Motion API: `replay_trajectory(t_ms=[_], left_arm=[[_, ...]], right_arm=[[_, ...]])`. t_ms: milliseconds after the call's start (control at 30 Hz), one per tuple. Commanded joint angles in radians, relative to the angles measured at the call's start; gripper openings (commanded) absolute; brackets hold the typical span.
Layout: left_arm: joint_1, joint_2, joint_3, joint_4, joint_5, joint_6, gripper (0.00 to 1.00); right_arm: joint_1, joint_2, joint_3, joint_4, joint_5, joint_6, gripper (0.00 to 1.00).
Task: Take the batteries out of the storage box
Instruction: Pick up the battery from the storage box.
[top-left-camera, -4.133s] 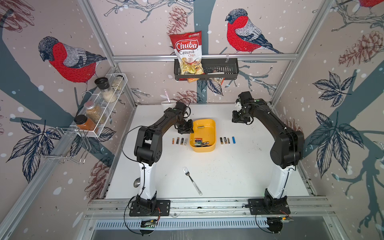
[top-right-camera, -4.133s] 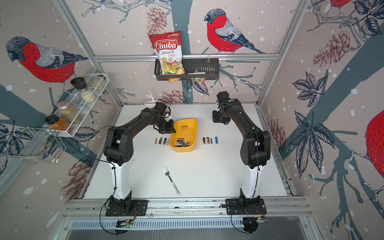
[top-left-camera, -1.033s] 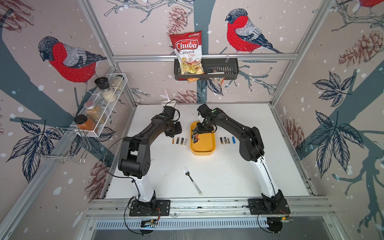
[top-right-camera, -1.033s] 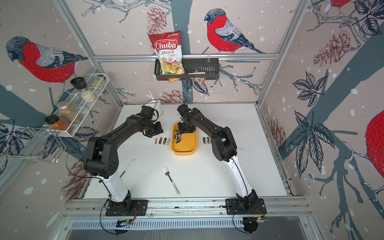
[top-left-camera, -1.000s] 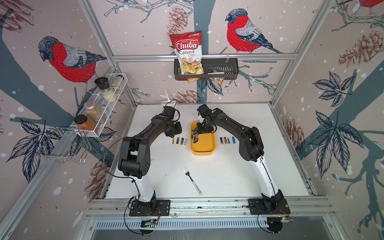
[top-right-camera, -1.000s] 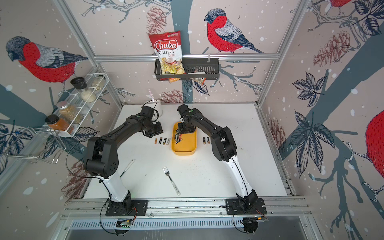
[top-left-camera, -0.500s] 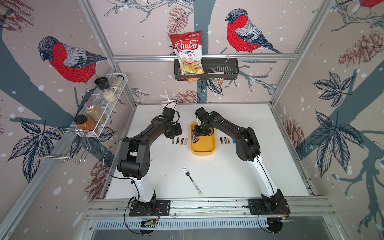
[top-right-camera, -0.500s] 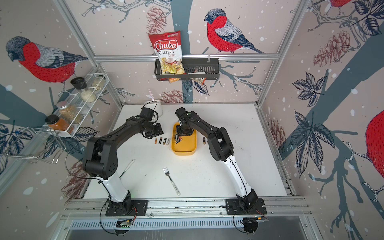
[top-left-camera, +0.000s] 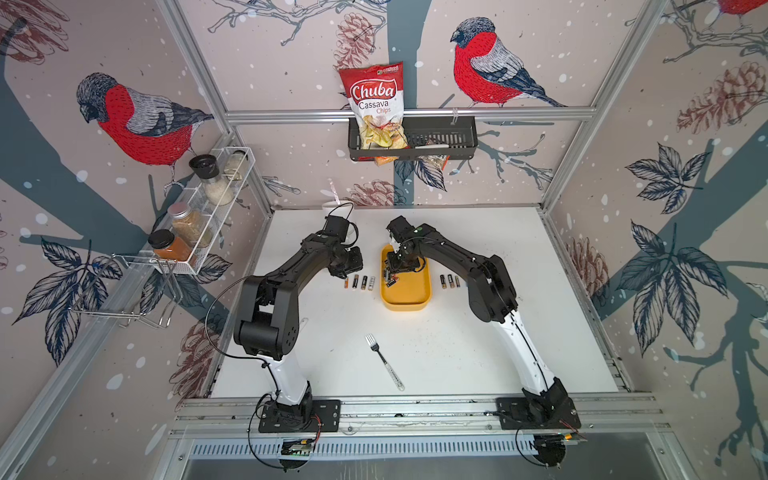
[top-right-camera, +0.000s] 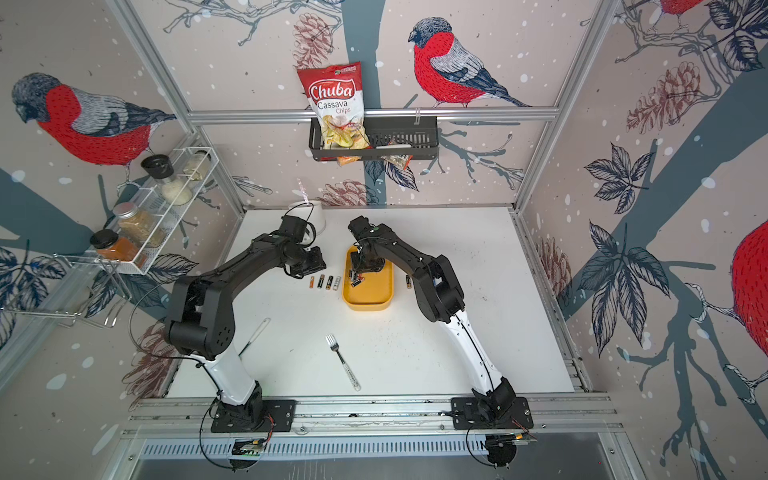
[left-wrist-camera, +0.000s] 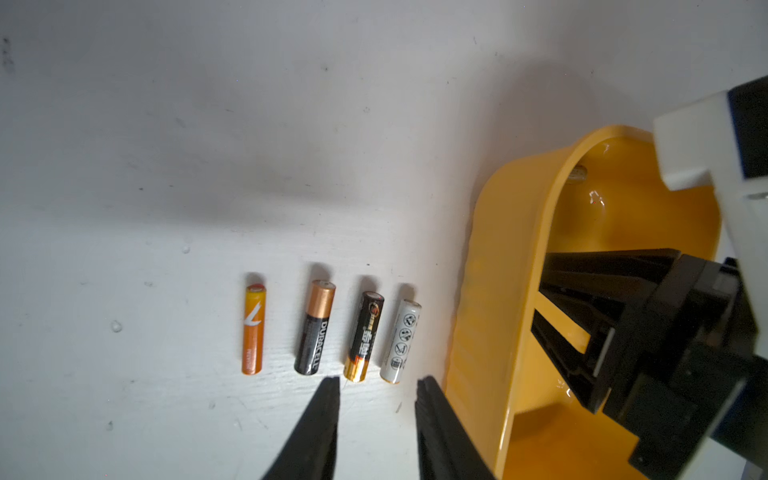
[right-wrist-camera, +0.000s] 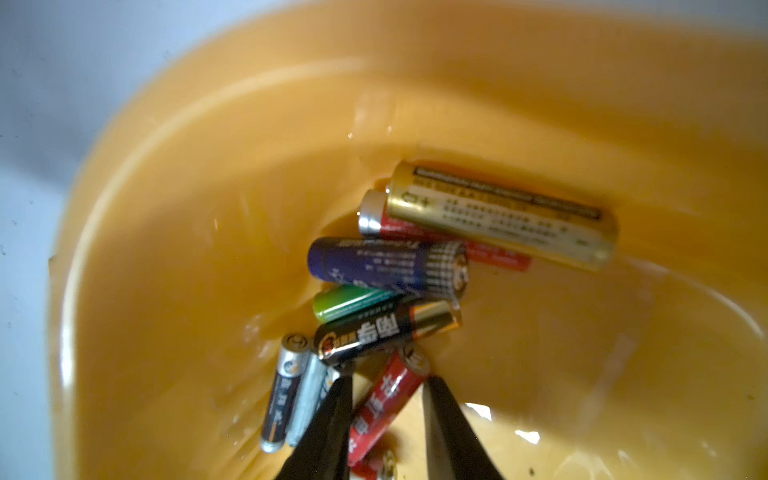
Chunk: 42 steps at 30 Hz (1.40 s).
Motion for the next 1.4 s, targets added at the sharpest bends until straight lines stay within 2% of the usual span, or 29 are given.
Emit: replay_trajectory(t_ms=[0,233,567,1367], left_arm=[[0.002,-0.008,-0.004,0.017,0.007,0.003,0.36],[0.001,-0.005,-0.003,0.019,0.011,0.000,0.36],[0.001,-0.011,-0.004,0.013,0.006,0.000,0.36],[0.001,0.009,0.020,0.001,-0.004,0.005,0.36]], right_arm=[[0.000,0.009,0.002,-0.029,0.046,-0.015,0.34],[0.000,0.009,-0.007,-0.044,0.066,-0.031,0.25],[-0.013,-0.002,-0.005,-0.051,0.058,-0.040,0.19],[-0.066,-0.191,-0.059,-0.062,0.019,-0.049,0.19]])
